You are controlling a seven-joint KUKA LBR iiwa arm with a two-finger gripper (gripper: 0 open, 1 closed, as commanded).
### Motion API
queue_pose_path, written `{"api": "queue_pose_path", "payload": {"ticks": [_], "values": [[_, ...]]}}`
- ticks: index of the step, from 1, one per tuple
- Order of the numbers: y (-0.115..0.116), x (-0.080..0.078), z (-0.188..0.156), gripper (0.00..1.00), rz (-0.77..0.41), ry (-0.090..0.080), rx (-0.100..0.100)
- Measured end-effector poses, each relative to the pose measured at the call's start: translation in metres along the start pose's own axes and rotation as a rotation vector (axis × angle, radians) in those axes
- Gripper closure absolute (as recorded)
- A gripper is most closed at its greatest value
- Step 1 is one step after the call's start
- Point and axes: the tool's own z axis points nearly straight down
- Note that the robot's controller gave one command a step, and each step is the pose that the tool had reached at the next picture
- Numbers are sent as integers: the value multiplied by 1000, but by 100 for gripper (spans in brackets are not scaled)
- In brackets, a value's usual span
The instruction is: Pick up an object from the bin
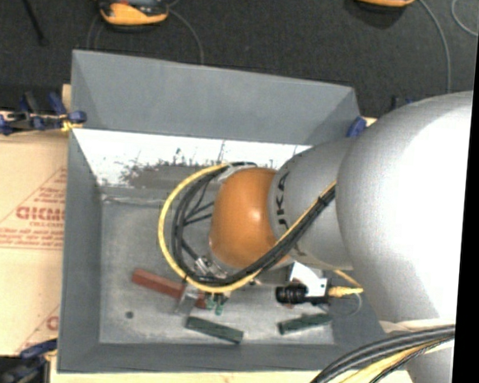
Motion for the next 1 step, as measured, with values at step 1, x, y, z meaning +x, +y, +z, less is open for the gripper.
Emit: {"api": "queue_pose_path", "payload": {"ticks": [1], "values": [[0,0,0,100,2,0,0]]}}
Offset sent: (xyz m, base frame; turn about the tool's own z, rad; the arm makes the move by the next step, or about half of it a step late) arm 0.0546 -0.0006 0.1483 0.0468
